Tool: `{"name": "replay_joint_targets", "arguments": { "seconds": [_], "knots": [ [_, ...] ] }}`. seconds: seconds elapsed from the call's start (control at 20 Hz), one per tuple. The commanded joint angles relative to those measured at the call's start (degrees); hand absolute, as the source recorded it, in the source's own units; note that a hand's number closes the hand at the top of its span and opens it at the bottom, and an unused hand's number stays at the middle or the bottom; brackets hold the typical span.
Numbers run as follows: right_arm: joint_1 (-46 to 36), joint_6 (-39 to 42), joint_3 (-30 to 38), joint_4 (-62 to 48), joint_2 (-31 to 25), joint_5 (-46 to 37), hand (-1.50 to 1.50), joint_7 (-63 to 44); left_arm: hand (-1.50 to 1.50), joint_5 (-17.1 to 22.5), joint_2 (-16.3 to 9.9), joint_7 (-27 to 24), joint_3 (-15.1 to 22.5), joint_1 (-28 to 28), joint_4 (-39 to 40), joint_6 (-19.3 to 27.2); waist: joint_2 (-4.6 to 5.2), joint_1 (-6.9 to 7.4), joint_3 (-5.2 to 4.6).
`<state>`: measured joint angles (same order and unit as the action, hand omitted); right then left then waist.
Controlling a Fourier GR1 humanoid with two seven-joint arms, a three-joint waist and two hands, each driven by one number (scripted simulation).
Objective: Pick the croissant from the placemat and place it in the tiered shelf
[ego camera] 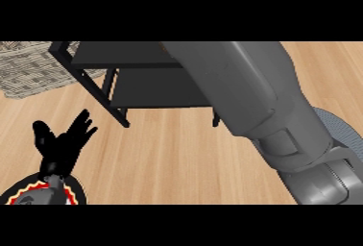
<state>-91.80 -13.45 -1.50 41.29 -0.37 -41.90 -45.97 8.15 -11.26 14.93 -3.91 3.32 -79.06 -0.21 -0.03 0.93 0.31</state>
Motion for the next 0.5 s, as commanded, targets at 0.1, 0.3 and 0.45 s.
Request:
{"name": "replay_joint_targets", "arguments": {
  "seconds": [0.1, 0.3, 0.45],
  "knots": [
    [1.2, -8.0, 5.9, 2.2, 0.0, 4.0, -1.50, 2.0, 0.00, -1.7, 1.4, 1.1, 1.6, -1.5, 1.5, 1.0, 0.34, 0.17, -0.33],
    [2.3, -11.7, 7.3, 5.6, -0.1, 7.1, -1.50, 2.2, 0.00, -0.1, -0.1, 1.4, 0.4, -2.4, -0.6, -0.8, 0.11, -0.04, -0.32],
    [0.6, -16.0, 9.7, 6.0, 0.4, 10.1, -1.50, 1.7, 0.00, 0.8, -0.1, 0.9, -0.4, -0.6, 2.3, -1.8, 0.30, 0.23, -0.36]
  ]
}}
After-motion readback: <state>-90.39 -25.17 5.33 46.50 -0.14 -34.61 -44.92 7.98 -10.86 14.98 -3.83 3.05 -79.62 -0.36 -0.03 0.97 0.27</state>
